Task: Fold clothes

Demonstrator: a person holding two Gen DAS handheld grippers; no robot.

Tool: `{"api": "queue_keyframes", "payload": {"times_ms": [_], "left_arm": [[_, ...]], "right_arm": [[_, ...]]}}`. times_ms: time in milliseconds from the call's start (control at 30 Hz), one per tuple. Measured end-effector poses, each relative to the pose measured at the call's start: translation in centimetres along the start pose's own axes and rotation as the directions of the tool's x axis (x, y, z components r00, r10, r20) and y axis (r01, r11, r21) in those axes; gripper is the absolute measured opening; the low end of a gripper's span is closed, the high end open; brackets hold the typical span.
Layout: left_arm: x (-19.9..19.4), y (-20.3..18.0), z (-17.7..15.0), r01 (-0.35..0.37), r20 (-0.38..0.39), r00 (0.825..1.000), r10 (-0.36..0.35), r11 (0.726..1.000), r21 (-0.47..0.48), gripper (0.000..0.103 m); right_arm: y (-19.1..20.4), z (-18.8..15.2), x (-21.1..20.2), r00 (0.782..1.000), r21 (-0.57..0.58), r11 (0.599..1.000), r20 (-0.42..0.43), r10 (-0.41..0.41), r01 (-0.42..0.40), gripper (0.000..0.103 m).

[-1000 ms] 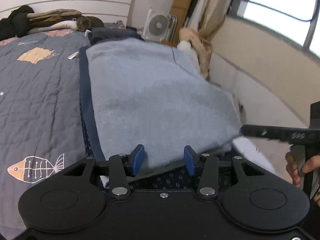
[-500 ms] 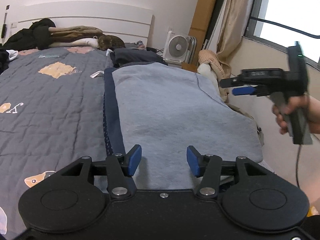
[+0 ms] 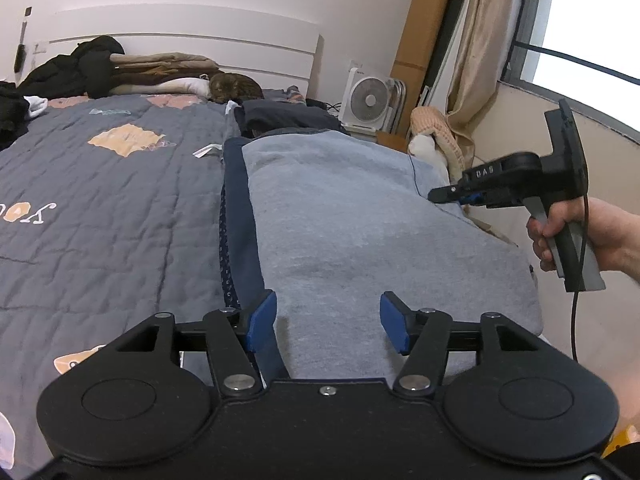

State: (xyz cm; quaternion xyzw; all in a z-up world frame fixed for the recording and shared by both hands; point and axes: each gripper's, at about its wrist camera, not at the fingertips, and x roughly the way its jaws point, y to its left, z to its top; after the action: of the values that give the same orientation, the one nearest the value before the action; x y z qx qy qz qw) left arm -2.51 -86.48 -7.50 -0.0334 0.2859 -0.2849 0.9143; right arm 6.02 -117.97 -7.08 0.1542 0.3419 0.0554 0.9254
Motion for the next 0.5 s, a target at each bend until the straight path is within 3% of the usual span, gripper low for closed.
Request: {"api": "queue_keyframes", "payload": {"times_ms": [233,400,500], "left_arm": [[-0.1,0.3,0.1,-0.010,0.009,1.000,0.010,1.000,-0.002,0.060],[0.0,0.5,0.1,-0.015,-0.001,1.000,0.015,1.000,-0.002,0.062],[0.0,0.3,0.1,-0.012,-0.003,1.000,0.012,1.000,0.000,0.063]], "right_arm": [[-0.7,-0.1,-0.2,0.995,-0.056,0.994,0.039,-0.090,0.092,0.010],[-1.0,-0.3,-2.3,0.996,-0.004,0.999,0.073,-0.050,0.050,0.012],[0.1,-1.1,-5.2,0.996,-0.014,1.000,0.088,0.029,-0.028,0.021]]}}
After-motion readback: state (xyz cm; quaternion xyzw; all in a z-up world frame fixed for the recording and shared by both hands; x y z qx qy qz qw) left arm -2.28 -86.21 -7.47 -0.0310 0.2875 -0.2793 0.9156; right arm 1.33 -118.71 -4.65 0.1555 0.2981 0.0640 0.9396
